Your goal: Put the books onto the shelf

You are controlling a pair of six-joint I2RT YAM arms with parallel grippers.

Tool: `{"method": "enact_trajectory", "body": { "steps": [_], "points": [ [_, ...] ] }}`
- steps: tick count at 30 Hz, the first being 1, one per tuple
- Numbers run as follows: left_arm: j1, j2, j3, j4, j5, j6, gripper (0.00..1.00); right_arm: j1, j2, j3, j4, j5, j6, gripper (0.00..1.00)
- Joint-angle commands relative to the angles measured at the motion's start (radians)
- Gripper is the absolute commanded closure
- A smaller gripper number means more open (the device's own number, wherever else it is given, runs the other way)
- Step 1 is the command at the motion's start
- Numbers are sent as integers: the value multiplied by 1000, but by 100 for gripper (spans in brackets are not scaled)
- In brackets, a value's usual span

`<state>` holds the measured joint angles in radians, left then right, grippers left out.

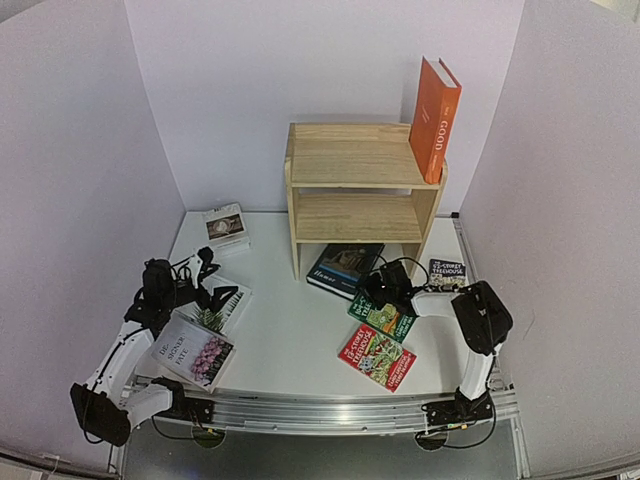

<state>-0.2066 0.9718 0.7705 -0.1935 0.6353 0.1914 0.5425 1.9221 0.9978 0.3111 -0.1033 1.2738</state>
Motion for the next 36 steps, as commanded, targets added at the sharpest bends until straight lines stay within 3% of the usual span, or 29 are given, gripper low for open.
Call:
{"method": "enact_trajectory", "body": {
  "steps": [1,9,16,21,27,36],
  "points": [
    [-61,51,-32,-21,58,183,1,20,-136,-42,-148,-143,-24,100],
    [-129,276,43,-19,101,-36,2,109,-243,-125,-260,-324,-53,100],
    [-217,351,-1,37,116,155,0,198,-277,-95,-466,-451,-155,100],
    [-217,488,108,12,105,77,0,270,-291,-71,-634,-511,-294,100],
    [-217,625,202,22,136,56,0,367,-271,-40,-726,-494,-455,100],
    [-220,815,378,-242,189,169,0,417,-123,190,-897,-367,-762,100]
  ]
}}
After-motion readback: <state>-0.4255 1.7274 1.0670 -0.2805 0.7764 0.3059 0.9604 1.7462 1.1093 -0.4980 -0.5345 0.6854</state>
